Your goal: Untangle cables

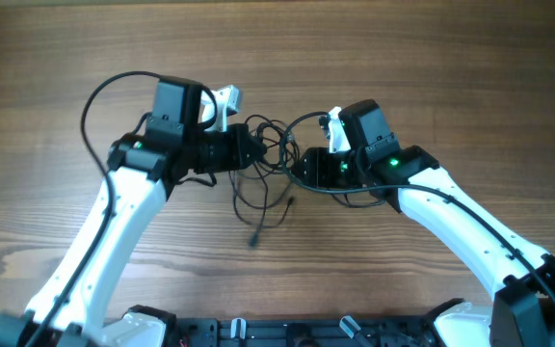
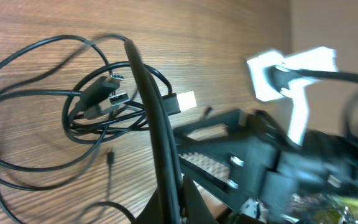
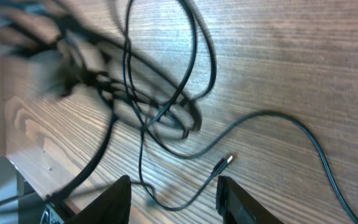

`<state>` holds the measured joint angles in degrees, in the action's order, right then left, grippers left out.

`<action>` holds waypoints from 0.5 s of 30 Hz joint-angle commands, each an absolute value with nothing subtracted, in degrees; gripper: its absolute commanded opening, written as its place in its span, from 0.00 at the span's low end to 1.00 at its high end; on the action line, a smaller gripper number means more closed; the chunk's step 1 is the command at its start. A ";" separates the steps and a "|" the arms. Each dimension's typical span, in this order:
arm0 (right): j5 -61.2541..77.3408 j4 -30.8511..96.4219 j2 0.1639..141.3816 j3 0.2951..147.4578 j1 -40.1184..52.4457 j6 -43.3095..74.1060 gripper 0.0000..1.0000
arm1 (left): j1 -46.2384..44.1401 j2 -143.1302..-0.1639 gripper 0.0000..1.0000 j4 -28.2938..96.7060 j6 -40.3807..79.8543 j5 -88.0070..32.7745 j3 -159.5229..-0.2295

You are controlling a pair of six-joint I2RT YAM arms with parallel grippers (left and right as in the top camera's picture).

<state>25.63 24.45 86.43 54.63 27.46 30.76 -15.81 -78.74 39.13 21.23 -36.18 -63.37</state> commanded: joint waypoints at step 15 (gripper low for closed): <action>-1.21 32.40 86.80 54.74 27.57 43.46 0.04 | -6.44 -70.98 0.04 39.03 19.77 -53.10 -63.81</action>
<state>6.79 30.00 86.43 54.63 27.46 38.04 -9.96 -73.67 39.40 21.08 -50.54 -63.37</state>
